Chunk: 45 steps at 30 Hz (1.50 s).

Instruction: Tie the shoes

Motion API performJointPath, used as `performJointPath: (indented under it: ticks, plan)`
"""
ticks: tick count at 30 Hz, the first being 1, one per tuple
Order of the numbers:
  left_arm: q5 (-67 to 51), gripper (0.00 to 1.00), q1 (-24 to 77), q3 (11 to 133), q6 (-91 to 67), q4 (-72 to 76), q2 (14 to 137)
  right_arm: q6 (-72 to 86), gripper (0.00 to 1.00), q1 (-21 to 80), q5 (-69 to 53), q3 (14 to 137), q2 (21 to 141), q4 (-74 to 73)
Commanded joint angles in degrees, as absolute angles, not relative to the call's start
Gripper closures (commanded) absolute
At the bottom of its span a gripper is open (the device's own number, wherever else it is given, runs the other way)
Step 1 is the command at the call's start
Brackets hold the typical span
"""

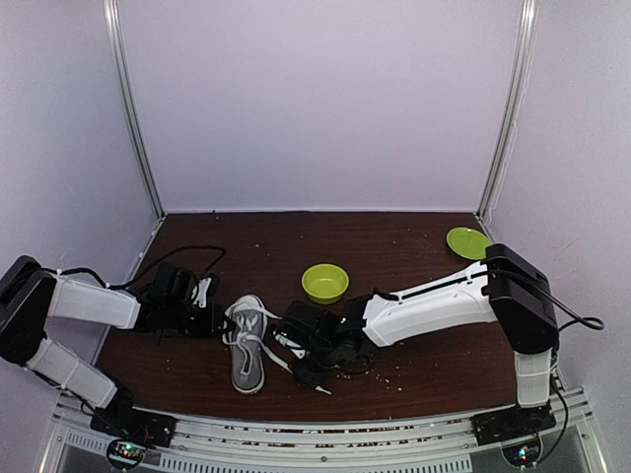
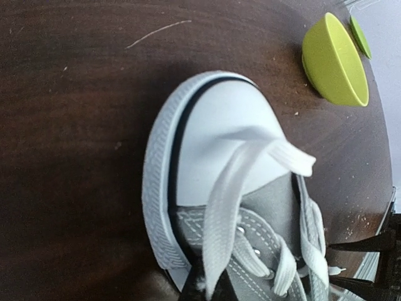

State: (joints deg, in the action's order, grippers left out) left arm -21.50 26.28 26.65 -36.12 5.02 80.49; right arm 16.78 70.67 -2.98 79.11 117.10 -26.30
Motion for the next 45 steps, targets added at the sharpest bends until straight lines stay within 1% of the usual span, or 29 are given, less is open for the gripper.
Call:
performJointPath:
  ticks: [1, 2, 5, 9, 16, 21, 29, 33, 39, 45]
  plan:
    - [-25.9, 1.0, 26.7, 26.8, -34.7, 11.3, 84.2, 17.2, 0.73, 71.0, -0.3, 80.8, 120.0, -29.0]
    - [-26.3, 1.0, 26.7, 27.0, -34.3, 11.4, 84.2, 17.3, 0.78, 71.0, -0.2, 80.9, 120.1, -29.1]
    - [-26.0, 1.0, 26.7, 27.7, -32.2, 9.7, 82.8, 18.0, 1.0, 70.8, 0.9, 80.3, 119.5, -29.1]
    - [-26.3, 1.0, 26.7, 29.0, -28.3, 7.3, 78.7, 19.3, 1.0, 69.8, 5.4, 77.5, 115.1, -28.1]
    - [-32.2, 1.0, 27.0, 30.2, -24.4, 5.4, 73.3, 20.5, 1.0, 66.5, 16.2, 73.1, 103.1, -27.0]
    - [-35.8, 1.0, 28.5, 29.8, -23.6, 5.8, 70.5, 19.9, 1.0, 64.2, 18.8, 73.2, 98.4, -26.7]
    - [-41.5, 1.0, 31.4, 33.2, -23.5, 4.7, 68.6, 18.7, 1.0, 62.3, 19.8, 78.4, 97.8, -24.7]
    - [-40.1, 1.0, 34.2, 35.1, -22.7, 2.5, 68.6, 18.9, 1.0, 61.4, 18.6, 80.2, 97.1, -22.5]
    - [-38.1, 1.0, 34.3, 35.2, -22.2, 1.8, 69.3, 18.3, 1.0, 61.0, 14.9, 81.7, 97.0, -20.8]
    - [-38.5, 1.0, 34.2, 35.5, -21.9, 1.8, 71.9, 17.6, 1.0, 60.9, 12.3, 81.9, 97.3, -19.1]
